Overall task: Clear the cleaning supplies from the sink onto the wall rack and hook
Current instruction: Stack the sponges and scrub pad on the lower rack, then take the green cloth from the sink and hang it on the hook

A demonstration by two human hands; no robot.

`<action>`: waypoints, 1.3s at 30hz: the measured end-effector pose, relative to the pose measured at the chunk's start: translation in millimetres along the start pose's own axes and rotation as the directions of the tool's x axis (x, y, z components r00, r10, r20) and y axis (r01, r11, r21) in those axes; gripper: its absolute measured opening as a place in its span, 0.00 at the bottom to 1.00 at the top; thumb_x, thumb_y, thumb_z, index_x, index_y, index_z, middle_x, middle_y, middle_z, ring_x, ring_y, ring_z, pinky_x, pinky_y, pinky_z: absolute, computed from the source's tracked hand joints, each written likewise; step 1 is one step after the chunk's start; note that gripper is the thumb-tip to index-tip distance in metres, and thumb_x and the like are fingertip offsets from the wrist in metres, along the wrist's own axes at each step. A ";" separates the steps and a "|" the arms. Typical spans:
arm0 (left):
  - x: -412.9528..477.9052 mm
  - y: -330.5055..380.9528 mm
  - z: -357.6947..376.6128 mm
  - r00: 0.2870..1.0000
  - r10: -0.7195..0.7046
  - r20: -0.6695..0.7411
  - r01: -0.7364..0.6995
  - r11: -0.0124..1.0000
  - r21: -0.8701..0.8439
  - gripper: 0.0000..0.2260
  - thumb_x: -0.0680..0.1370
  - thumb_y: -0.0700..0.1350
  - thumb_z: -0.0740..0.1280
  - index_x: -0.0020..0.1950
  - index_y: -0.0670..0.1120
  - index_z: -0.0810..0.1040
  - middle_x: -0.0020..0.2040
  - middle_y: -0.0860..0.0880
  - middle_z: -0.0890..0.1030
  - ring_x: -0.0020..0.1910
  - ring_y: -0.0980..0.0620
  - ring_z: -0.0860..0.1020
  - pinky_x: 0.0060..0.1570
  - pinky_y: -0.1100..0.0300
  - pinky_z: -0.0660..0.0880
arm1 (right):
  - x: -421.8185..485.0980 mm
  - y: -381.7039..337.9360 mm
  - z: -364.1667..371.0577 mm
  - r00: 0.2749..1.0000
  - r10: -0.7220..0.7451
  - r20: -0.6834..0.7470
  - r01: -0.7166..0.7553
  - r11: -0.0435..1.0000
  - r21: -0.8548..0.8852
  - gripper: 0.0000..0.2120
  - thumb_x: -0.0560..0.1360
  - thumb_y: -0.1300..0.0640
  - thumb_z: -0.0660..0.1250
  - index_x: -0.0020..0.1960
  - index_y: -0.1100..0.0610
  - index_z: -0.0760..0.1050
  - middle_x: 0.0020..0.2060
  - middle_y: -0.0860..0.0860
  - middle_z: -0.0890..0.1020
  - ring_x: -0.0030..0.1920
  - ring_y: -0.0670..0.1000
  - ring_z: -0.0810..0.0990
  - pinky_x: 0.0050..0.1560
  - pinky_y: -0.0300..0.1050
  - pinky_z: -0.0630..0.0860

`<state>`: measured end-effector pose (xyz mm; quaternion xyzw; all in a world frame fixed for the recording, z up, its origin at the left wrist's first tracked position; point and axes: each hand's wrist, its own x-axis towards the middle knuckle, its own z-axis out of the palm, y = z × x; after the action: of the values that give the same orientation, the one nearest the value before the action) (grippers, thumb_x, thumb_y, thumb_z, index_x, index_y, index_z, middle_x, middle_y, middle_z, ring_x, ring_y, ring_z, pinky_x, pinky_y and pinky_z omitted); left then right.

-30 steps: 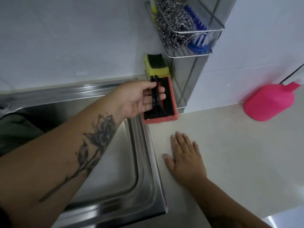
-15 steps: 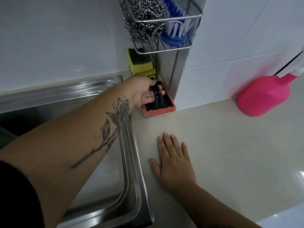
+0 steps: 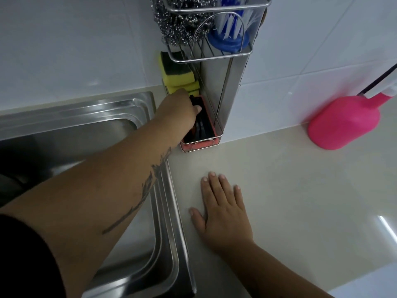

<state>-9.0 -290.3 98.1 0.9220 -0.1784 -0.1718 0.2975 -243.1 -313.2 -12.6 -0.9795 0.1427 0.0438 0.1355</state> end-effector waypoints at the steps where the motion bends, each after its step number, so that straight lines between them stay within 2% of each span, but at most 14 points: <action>1: -3.2 -3.2 1.8 0.991 0.113 -0.069 -0.105 0.988 0.112 0.17 0.80 0.50 0.63 0.66 0.43 0.68 0.48 0.45 0.79 0.44 0.44 0.79 0.44 0.49 0.78 | 0.0 -0.5 -0.4 1.000 0.004 -0.003 -0.004 1.000 -0.003 0.35 0.78 0.34 0.43 0.79 0.51 0.43 0.79 0.49 0.45 0.77 0.50 0.36 0.74 0.53 0.35; 3: -9.7 -8.6 6.0 0.943 0.302 -0.136 -0.238 0.904 0.355 0.15 0.81 0.49 0.60 0.65 0.45 0.71 0.49 0.44 0.78 0.47 0.43 0.77 0.42 0.52 0.74 | -0.1 -1.2 -1.0 1.000 0.009 -0.007 -0.009 1.000 -0.002 0.35 0.78 0.34 0.44 0.79 0.51 0.45 0.79 0.49 0.47 0.78 0.50 0.38 0.74 0.54 0.37; 6: -13.3 -14.3 11.9 0.906 0.400 -0.138 -0.243 0.759 0.604 0.17 0.82 0.50 0.56 0.67 0.45 0.74 0.63 0.42 0.74 0.61 0.39 0.72 0.51 0.45 0.72 | 0.1 -1.6 -0.5 1.000 0.012 -0.007 -0.012 1.000 -0.007 0.35 0.78 0.34 0.44 0.79 0.51 0.45 0.79 0.49 0.47 0.78 0.50 0.38 0.74 0.53 0.37; 9: -15.3 -23.3 21.2 0.931 0.362 -0.052 -0.275 0.786 0.554 0.25 0.82 0.56 0.52 0.76 0.46 0.63 0.77 0.46 0.63 0.75 0.43 0.60 0.67 0.39 0.63 | -0.1 -1.2 1.1 1.000 0.018 -0.011 -0.018 1.000 -0.025 0.35 0.78 0.34 0.43 0.79 0.51 0.46 0.79 0.49 0.48 0.78 0.50 0.39 0.75 0.53 0.38; 11: -14.6 -31.5 27.2 0.948 0.319 0.018 -0.291 0.840 0.458 0.28 0.82 0.59 0.50 0.79 0.48 0.53 0.80 0.49 0.53 0.79 0.46 0.51 0.73 0.36 0.53 | -0.3 -0.9 3.6 1.000 0.021 -0.020 -0.021 0.999 -0.036 0.35 0.79 0.34 0.44 0.79 0.51 0.47 0.79 0.49 0.49 0.78 0.50 0.41 0.75 0.54 0.40; 14: -11.4 -36.9 29.1 0.946 0.322 0.036 -0.310 0.867 0.390 0.30 0.81 0.60 0.49 0.80 0.49 0.48 0.81 0.51 0.48 0.79 0.48 0.47 0.73 0.36 0.49 | 0.2 0.2 7.1 0.999 0.030 -0.031 -0.032 0.998 -0.051 0.35 0.79 0.33 0.44 0.79 0.50 0.46 0.79 0.49 0.49 0.78 0.50 0.41 0.75 0.54 0.42; 21: -25.3 -39.8 14.8 0.937 0.312 0.158 -0.348 0.873 0.341 0.32 0.81 0.59 0.54 0.80 0.51 0.45 0.81 0.50 0.42 0.79 0.45 0.44 0.73 0.37 0.55 | 1.0 -6.2 -1.3 0.998 0.051 0.034 -0.048 0.996 -0.076 0.34 0.77 0.32 0.39 0.78 0.46 0.36 0.78 0.46 0.42 0.77 0.47 0.35 0.73 0.51 0.35; 24: -46.4 -64.9 0.5 0.882 0.379 0.281 -0.455 0.838 0.301 0.32 0.80 0.57 0.57 0.79 0.54 0.45 0.81 0.50 0.40 0.79 0.45 0.42 0.73 0.37 0.53 | 7.4 -23.9 -18.3 0.993 0.101 0.062 -0.095 0.991 -0.094 0.35 0.77 0.34 0.46 0.78 0.50 0.50 0.79 0.51 0.54 0.78 0.54 0.49 0.76 0.53 0.50; 26: -62.2 -91.6 -13.2 0.836 0.379 0.396 -0.503 0.819 0.278 0.33 0.80 0.55 0.60 0.79 0.56 0.43 0.80 0.51 0.39 0.79 0.44 0.41 0.75 0.39 0.51 | 20.3 -44.8 -32.6 0.991 0.101 0.085 -0.091 0.990 -0.108 0.28 0.75 0.39 0.57 0.70 0.51 0.64 0.70 0.55 0.69 0.70 0.58 0.67 0.66 0.53 0.68; 27: -69.7 -106.7 -22.6 0.827 0.354 0.437 -0.500 0.819 0.282 0.34 0.80 0.55 0.60 0.79 0.56 0.42 0.80 0.50 0.39 0.79 0.44 0.42 0.75 0.40 0.50 | 29.4 -59.6 -39.2 0.984 0.109 0.144 -0.095 0.990 -0.101 0.24 0.74 0.41 0.60 0.66 0.49 0.66 0.65 0.54 0.71 0.64 0.57 0.71 0.61 0.52 0.72; 29: -81.4 -138.1 -47.4 0.838 0.292 0.461 -0.468 0.818 0.335 0.34 0.81 0.54 0.60 0.79 0.55 0.41 0.81 0.49 0.42 0.79 0.43 0.43 0.75 0.40 0.51 | 48.5 -94.9 -49.6 0.947 0.132 0.292 -0.119 0.991 -0.063 0.17 0.73 0.45 0.62 0.60 0.48 0.70 0.58 0.51 0.74 0.57 0.55 0.76 0.55 0.52 0.76; 31: -92.4 -174.1 -83.1 0.871 0.228 0.434 -0.406 0.833 0.377 0.33 0.82 0.52 0.59 0.79 0.53 0.42 0.81 0.46 0.43 0.79 0.41 0.45 0.75 0.41 0.52 | 68.5 -133.9 -51.8 0.926 0.059 0.373 -0.051 0.998 -0.031 0.15 0.73 0.47 0.64 0.58 0.50 0.73 0.55 0.51 0.77 0.53 0.55 0.79 0.54 0.52 0.77; 36: -130.7 -278.3 -188.8 0.969 0.078 0.233 -0.160 0.920 0.357 0.31 0.81 0.53 0.59 0.80 0.51 0.47 0.81 0.46 0.44 0.79 0.42 0.50 0.76 0.48 0.52 | 111.5 -253.0 -44.6 0.913 -0.177 0.367 0.186 0.982 0.012 0.30 0.75 0.38 0.62 0.73 0.51 0.65 0.69 0.53 0.73 0.67 0.55 0.72 0.65 0.47 0.70; 39: -155.3 -342.3 -238.1 0.991 -0.058 0.117 0.014 0.937 0.348 0.32 0.81 0.56 0.59 0.80 0.52 0.48 0.81 0.47 0.45 0.79 0.44 0.52 0.76 0.49 0.53 | 132.0 -322.5 -36.3 0.898 -0.265 0.351 0.277 0.961 0.018 0.32 0.75 0.37 0.60 0.75 0.50 0.62 0.73 0.52 0.68 0.70 0.54 0.69 0.68 0.48 0.67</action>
<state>33.0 152.6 104.0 0.9505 -0.2073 -0.2006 0.1155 -21.3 -61.1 87.4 -0.9683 -0.0222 0.2003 0.1474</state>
